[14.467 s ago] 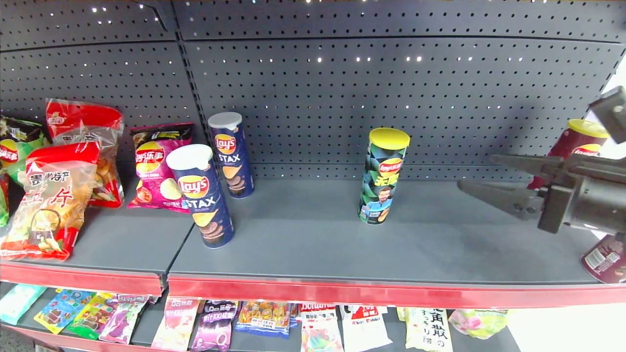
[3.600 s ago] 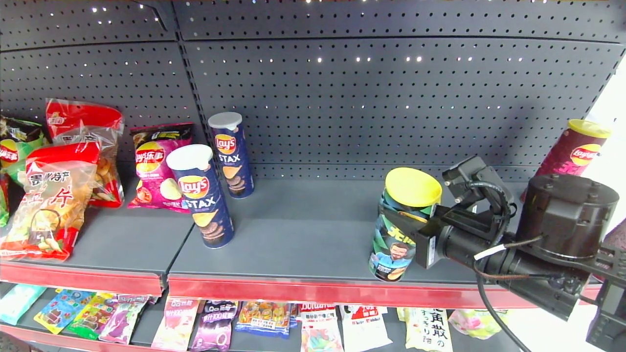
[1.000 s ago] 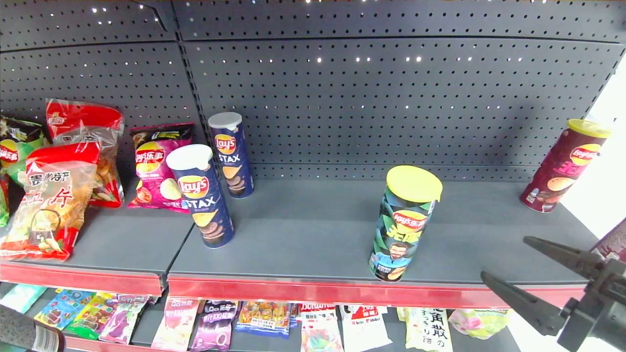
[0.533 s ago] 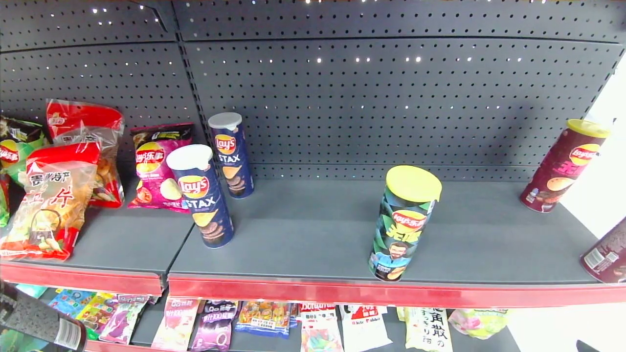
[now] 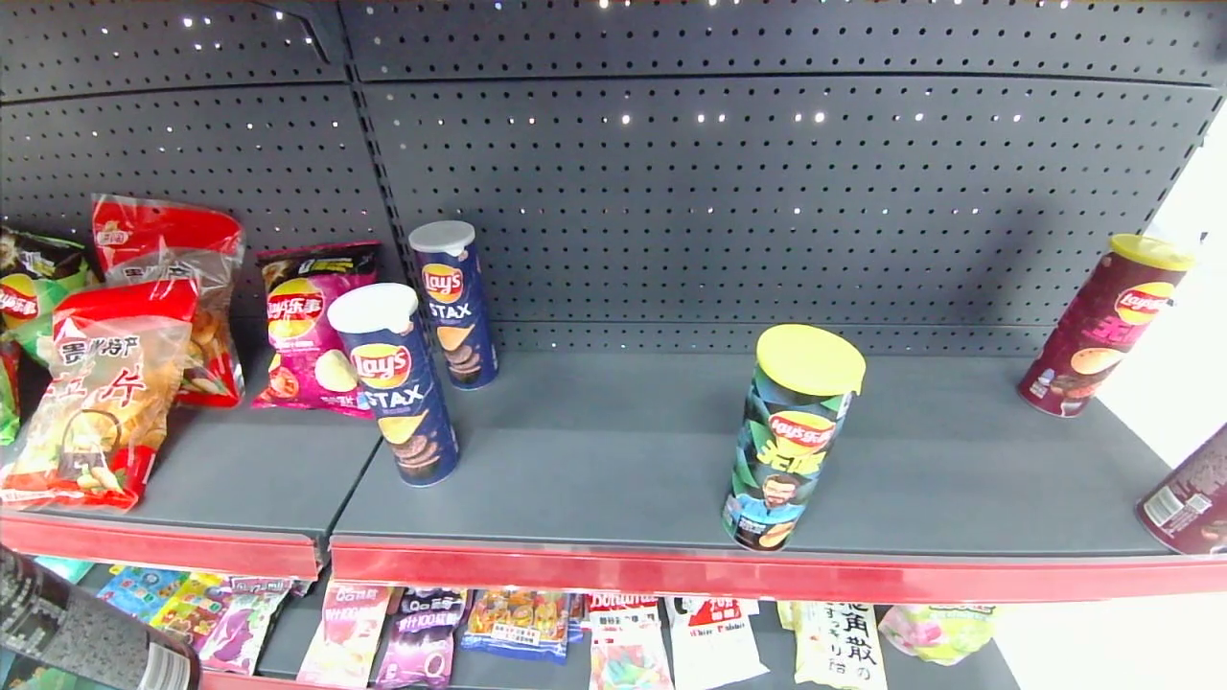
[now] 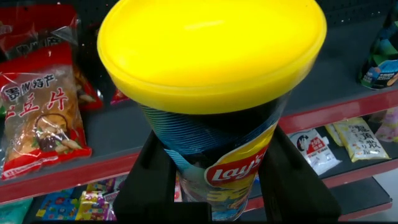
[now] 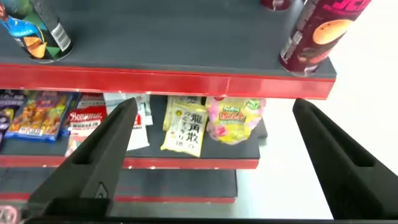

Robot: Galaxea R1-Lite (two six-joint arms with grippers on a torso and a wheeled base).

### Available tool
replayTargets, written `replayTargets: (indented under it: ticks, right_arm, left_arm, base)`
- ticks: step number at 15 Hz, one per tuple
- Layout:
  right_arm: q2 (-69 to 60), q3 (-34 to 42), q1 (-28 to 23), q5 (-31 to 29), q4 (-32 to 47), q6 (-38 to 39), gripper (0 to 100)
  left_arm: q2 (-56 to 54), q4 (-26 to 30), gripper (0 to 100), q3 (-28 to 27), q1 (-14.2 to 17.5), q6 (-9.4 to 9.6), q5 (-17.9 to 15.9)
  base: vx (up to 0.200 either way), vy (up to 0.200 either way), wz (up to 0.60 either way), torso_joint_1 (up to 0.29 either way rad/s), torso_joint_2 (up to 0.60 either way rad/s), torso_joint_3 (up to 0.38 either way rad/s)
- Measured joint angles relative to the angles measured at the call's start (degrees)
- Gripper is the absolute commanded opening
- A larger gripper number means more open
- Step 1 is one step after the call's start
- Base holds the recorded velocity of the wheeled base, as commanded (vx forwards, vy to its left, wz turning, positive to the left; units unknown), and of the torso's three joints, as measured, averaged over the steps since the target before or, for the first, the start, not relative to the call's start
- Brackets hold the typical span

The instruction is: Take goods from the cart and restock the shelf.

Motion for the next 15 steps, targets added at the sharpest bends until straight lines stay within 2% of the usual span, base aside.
replayTargets:
  ticks: [3, 5, 7, 8, 12, 15]
  right_arm:
    - [-6.2, 5.3, 1.6, 0.0, -4.0, -0.9, 100]
    - [-8.3, 9.8, 2.0, 0.6, -11.3, 1.1, 100]
    - [-9.3, 12.3, 2.2, 0.8, -13.6, 1.5, 100]
    - [-9.5, 13.0, 2.2, 1.0, -13.6, 1.3, 100]
    - [-9.8, 13.5, 2.1, -1.6, -13.8, 5.0, 100]
    - [-9.9, 13.6, 2.1, -0.9, -14.2, 0.3, 100]
  left_arm:
    - [-0.1, 0.0, 0, 0.3, 0.0, -0.49, -0.5]
    - [-0.1, 0.0, 0, 0.4, 0.0, -0.61, -0.6]
    - [-0.2, -0.1, 0, 0.4, 0.0, -0.99, -0.7]
    - [-0.2, -0.1, 0, 0.4, 0.0, -1.72, -1.0]
    - [-0.5, -0.1, 0, 0.2, 0.0, -1.89, -1.1]
    - [-0.7, -0.2, 0, 0.2, 0.0, -1.87, -1.1]
  base:
    - [0.0, 0.0, 0.0, 0.0, 0.0, 0.0]
    - [0.0, 0.0, 0.0, 0.0, 0.0, 0.0]
    - [0.0, 0.0, 0.0, 0.0, 0.0, 0.0]
    - [0.0, 0.0, 0.0, 0.0, 0.0, 0.0]
    - [0.0, 0.0, 0.0, 0.0, 0.0, 0.0]
    - [0.0, 0.0, 0.0, 0.0, 0.0, 0.0]
